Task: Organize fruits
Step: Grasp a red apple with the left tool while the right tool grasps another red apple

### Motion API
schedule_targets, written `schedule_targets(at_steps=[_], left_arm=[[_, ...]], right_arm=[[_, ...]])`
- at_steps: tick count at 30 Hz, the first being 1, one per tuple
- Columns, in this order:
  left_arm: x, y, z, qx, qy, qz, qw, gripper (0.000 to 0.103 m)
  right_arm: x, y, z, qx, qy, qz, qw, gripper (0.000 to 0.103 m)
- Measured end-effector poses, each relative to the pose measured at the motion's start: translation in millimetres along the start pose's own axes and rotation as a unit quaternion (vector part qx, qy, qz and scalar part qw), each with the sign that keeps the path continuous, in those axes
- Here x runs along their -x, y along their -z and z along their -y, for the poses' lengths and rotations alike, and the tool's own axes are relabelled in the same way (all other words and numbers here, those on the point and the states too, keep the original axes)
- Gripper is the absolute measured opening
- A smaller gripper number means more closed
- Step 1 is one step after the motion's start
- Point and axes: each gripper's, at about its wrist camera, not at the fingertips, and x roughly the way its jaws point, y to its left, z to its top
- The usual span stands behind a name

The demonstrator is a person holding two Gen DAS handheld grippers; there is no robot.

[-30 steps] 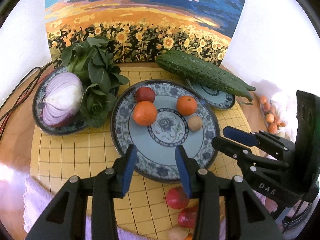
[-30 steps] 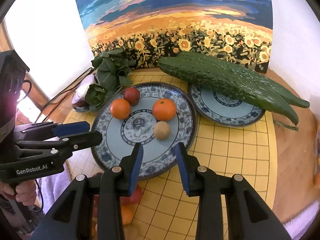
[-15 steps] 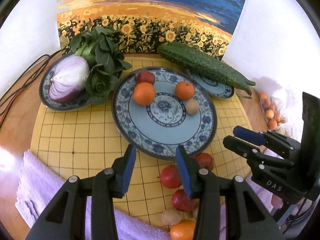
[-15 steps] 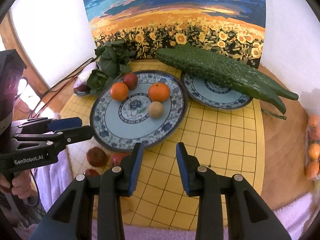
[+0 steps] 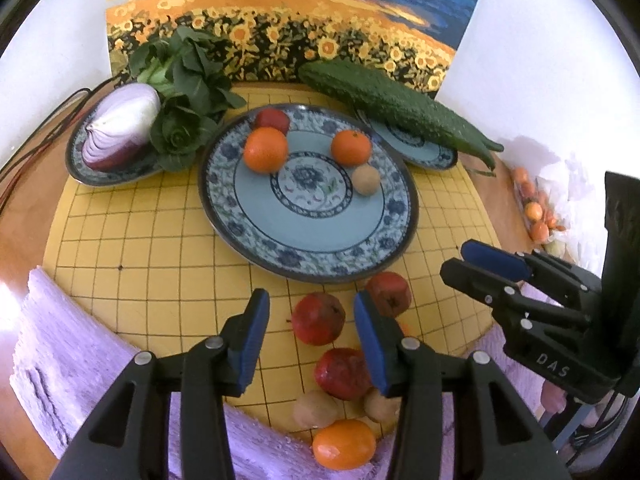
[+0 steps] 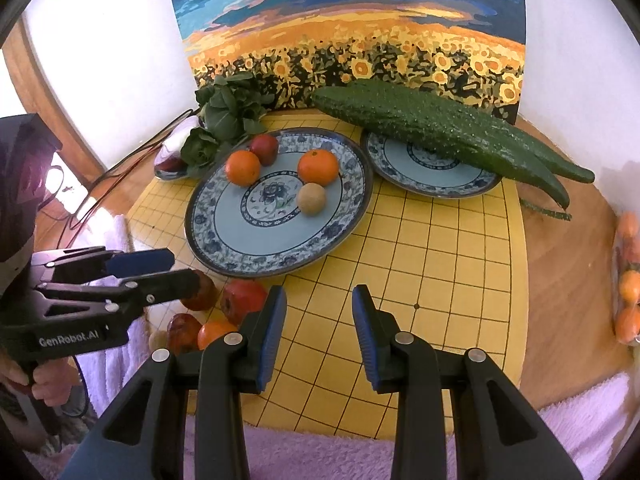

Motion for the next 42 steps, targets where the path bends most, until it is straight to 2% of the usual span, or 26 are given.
schedule_targets(at_steps=[14,16,20,30,42], left_arm=[[-18.0,2.3,2.3,-0.023,0.019,-0.033,0.999,0.046],[-19.6,2.0,2.1,-0.027,0.023,-0.037,0.9987,0.045],[-21.3,2.4,1.7,-0.038,0.032,-0.041,0.9979,0.034],[-13.7,1.6,-12.6,-0.048,0.055,-0.035,0.9967,0.032],[3.7,0.9,-42.3,-0.046,0.052,-0.012,0.9975,0.032]], right_arm=[[-1.2,7.4,-0.8,-0.032,0.012,-0.008,0.999,0.035],[-0.9,8.3,-2.1,-0.035,0.016,-0.009,0.999,0.035],[0.4,8.8,-3.4,-0.044,0.023,-0.008,0.999,0.035],[-1.7,8.9,-13.5,-0.061,0.038,-0.007,0.997,0.035],[-3.6,7.6,-34.1,-0.078,0.035,0.003,0.996,0.035]])
